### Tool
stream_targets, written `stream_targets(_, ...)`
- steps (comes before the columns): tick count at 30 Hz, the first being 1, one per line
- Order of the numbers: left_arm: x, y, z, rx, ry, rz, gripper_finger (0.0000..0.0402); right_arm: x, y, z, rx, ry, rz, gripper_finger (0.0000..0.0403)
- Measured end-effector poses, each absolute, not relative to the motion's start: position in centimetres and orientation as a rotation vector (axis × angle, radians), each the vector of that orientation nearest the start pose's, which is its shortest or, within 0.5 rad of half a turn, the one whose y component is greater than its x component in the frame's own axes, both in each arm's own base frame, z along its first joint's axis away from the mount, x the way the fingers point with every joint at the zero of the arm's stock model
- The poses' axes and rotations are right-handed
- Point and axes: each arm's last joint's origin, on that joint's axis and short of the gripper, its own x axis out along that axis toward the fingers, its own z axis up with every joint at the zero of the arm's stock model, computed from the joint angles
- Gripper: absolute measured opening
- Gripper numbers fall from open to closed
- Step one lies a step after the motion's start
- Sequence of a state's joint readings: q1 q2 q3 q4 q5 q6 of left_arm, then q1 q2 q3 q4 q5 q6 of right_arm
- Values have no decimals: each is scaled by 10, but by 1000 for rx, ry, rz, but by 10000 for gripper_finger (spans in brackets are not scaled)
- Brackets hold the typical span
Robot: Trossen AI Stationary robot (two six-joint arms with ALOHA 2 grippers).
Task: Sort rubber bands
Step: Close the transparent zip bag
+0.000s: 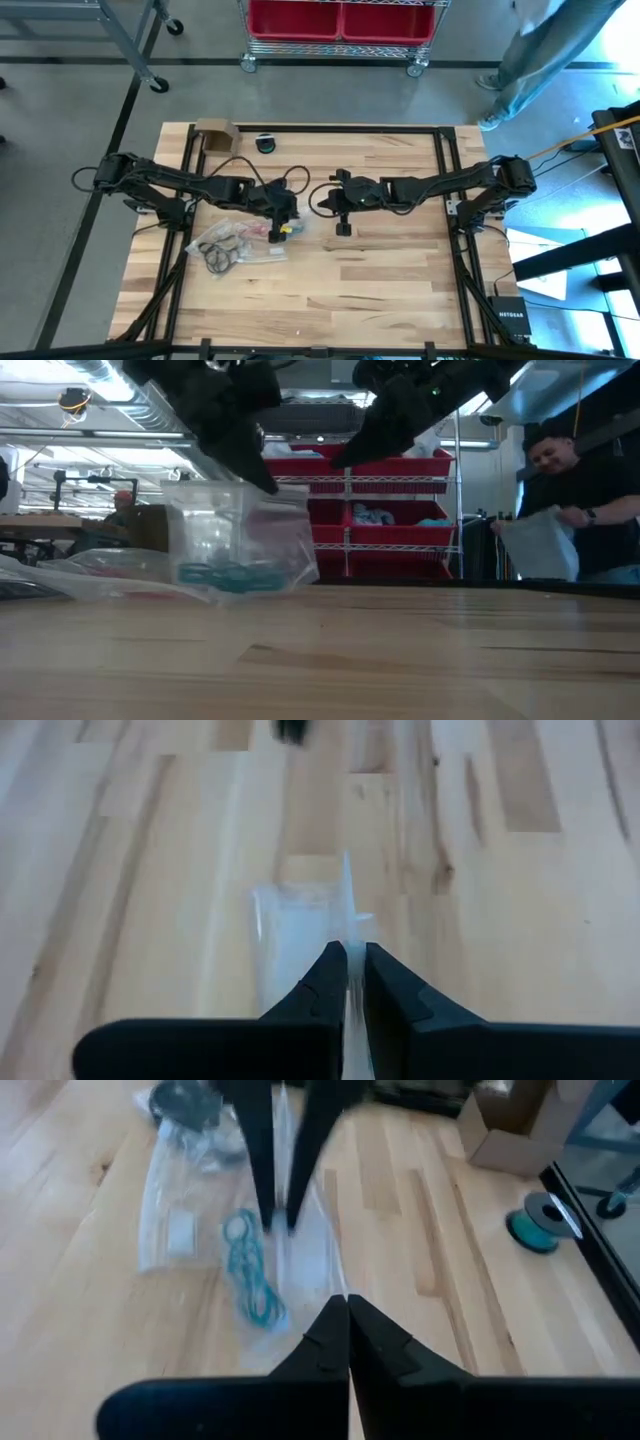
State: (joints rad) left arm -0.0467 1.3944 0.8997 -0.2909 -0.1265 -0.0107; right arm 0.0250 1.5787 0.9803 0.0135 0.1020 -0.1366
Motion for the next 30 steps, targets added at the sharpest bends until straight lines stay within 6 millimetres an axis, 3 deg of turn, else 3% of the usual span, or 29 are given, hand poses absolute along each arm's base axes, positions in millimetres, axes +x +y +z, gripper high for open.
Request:
stream_targets(5, 281, -9, 235, 61, 798, 96, 15, 333, 5, 231, -173, 608, -39, 1)
stream_targets(11, 280, -9, 250, 60, 701, 97, 19, 331, 5, 234, -78, 595, -67, 3)
stream_targets(18, 279, -8, 257, 66, 646, 110, 12, 331, 3, 234, 0, 610, -78, 71)
stream_targets(23, 278, -8, 263, 56, 612, 114, 12, 337, 2, 253, -59, 565, -134, 108)
stream_targets(30, 274, -7, 273, 68, 551, 128, 11, 343, 1, 271, -39, 530, -130, 113)
